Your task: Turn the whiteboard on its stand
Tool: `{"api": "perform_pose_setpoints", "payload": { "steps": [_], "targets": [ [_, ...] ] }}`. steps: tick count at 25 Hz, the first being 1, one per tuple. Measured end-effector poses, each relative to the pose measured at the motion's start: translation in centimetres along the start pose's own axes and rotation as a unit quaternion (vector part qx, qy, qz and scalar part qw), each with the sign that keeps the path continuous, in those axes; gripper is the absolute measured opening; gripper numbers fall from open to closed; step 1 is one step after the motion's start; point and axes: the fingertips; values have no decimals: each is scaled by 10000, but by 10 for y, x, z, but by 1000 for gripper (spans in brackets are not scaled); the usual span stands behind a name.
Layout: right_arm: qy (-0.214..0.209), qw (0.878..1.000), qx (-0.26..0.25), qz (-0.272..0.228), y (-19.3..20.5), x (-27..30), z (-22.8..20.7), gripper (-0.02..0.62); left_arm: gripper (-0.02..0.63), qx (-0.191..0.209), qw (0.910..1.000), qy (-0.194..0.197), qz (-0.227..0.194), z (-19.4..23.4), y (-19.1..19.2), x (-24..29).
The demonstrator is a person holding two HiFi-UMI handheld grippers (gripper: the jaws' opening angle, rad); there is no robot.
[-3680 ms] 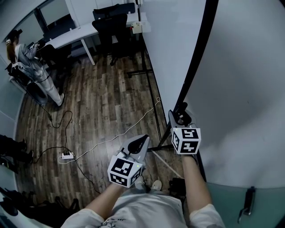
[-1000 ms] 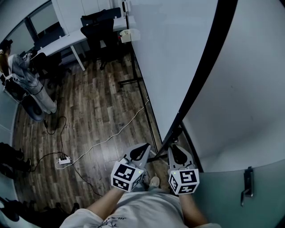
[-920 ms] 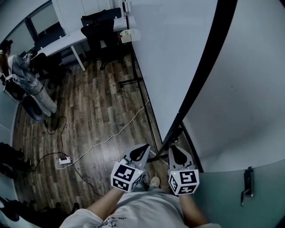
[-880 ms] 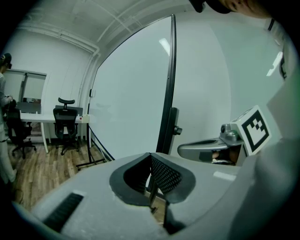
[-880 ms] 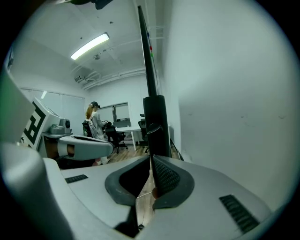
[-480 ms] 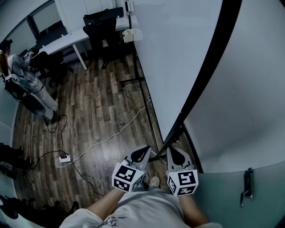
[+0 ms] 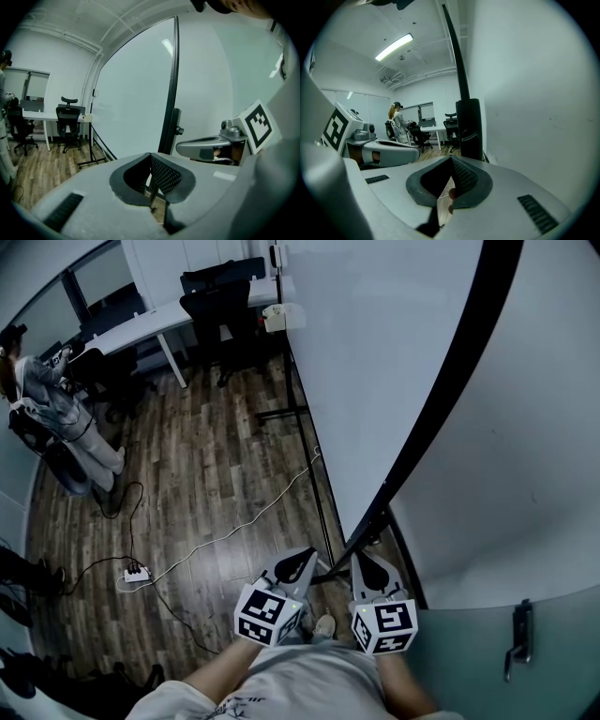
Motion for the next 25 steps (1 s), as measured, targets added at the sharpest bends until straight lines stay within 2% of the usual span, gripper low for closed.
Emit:
{"api": "perform_pose_setpoints", "payload": {
  "steps": [25],
  "targets": [
    [-119,9999,-17,59,1,-3,7,6,11,98,10000,-11,-14,-3,-2,-6]
  ]
}}
Point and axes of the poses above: the fingertips, and each gripper's own axes: x forward along the fingers, z to its left, y out of its underside, and after that the axes turned 1 degree about -y, right-handed
